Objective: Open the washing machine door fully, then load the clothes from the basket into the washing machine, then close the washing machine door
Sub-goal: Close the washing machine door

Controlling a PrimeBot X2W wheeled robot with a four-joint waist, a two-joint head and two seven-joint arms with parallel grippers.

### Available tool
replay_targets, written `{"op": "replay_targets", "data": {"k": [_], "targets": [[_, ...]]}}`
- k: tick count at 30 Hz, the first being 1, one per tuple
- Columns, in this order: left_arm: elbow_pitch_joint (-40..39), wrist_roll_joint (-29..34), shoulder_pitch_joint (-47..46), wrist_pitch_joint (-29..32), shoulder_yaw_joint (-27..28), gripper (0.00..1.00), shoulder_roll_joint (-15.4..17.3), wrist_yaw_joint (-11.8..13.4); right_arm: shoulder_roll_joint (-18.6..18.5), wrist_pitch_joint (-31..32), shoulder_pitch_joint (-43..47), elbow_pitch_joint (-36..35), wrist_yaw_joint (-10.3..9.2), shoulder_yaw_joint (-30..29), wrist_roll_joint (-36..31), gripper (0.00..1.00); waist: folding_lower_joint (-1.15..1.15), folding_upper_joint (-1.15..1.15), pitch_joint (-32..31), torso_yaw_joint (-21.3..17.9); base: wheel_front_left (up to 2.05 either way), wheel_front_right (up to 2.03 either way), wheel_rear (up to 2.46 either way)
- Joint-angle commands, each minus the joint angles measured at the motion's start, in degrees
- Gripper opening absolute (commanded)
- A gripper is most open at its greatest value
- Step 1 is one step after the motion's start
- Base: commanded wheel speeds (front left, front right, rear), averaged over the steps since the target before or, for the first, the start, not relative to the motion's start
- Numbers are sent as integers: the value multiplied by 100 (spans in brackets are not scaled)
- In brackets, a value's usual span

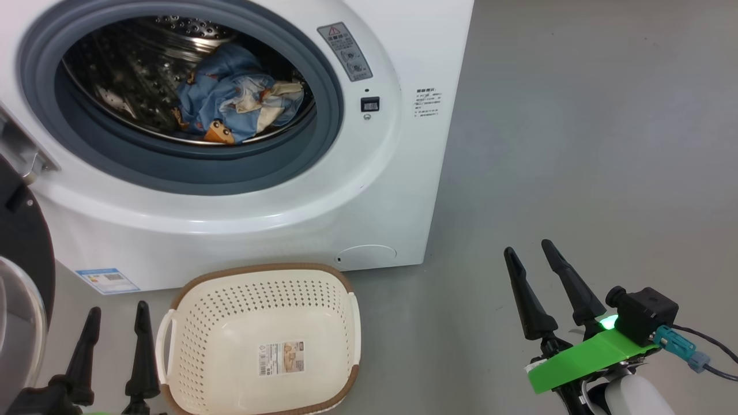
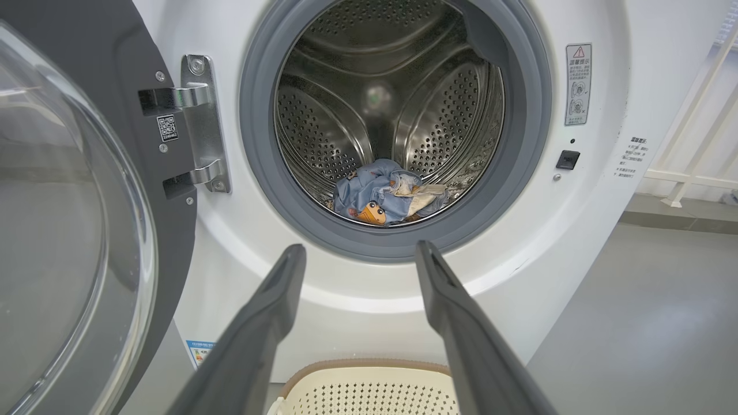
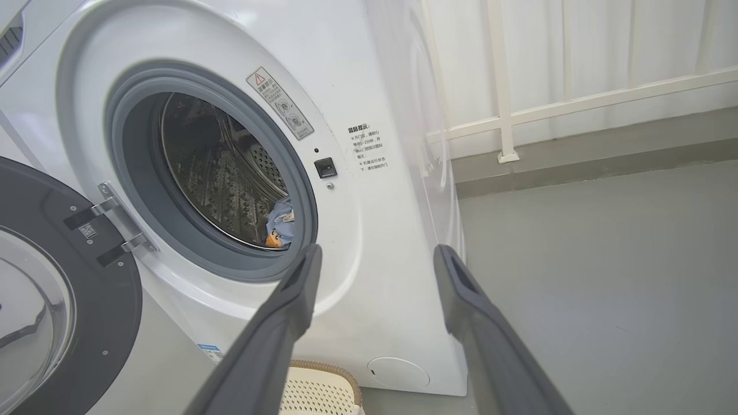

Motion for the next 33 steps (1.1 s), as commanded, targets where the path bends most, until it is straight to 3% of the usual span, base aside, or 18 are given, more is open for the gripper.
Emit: {"op": "replay_targets", "data": {"k": [1,23,33], "targets": [[-112,77,-255,-28,217,100,47,-14,10,-27,-52,-152,52,90,12,100,0,0,6,8,0,0,0],[-115,24,-305,-28,217,100,37,-19,3,-27,-89,-136,52,89,7,100,0,0,-19,8,-2,2,0],[-151,-13,-279,-28,231,100,29,-19,-4,-27,-88,-150,52,96,8,100,0,0,-21,13,-109,90,18]]}}
